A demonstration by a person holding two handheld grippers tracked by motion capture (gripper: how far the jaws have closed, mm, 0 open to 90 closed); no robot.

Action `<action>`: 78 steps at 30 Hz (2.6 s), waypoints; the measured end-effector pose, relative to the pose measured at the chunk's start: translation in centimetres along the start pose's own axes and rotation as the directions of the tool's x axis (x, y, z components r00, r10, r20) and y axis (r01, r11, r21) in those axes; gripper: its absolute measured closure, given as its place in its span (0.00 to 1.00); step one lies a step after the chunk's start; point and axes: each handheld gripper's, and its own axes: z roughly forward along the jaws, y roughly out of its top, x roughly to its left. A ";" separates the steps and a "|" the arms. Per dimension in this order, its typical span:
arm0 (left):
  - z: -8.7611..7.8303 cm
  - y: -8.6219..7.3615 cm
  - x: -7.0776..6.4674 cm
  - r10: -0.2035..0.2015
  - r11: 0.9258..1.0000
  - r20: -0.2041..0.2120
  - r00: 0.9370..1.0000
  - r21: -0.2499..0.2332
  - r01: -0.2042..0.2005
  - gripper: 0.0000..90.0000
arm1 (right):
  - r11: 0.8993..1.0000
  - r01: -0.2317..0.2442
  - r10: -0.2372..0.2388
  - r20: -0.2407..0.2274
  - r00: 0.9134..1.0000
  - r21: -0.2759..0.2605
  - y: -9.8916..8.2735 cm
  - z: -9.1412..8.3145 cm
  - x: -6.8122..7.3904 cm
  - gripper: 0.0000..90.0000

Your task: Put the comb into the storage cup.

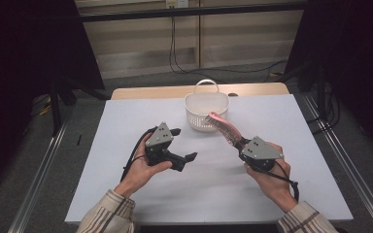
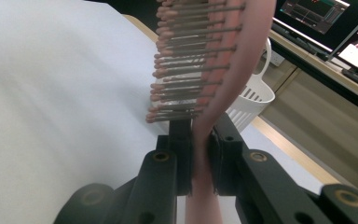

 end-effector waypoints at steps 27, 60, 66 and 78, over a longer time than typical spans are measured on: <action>-0.4 0.3 -0.3 -0.027 0.998 0.018 0.999 -0.048 0.028 0.03 | 0.960 -0.270 0.249 -0.220 0.943 -0.071 -0.3 0.2 -0.5 0.91; -1.4 2.2 -1.4 -0.055 0.983 0.060 0.997 -0.174 0.064 0.03 | 0.901 -0.413 0.315 -0.457 0.832 -0.132 -0.3 0.7 -0.7 0.91; -1.0 3.1 -1.8 -0.044 0.977 0.079 0.996 -0.203 0.060 0.02 | 0.895 -0.422 0.300 -0.506 0.809 -0.145 -0.3 0.9 -0.5 0.91; -0.2 4.5 -1.9 -0.003 0.974 0.135 0.991 -0.226 0.034 0.03 | 0.889 -0.432 0.285 -0.559 0.779 -0.149 -0.3 1.2 -0.4 0.91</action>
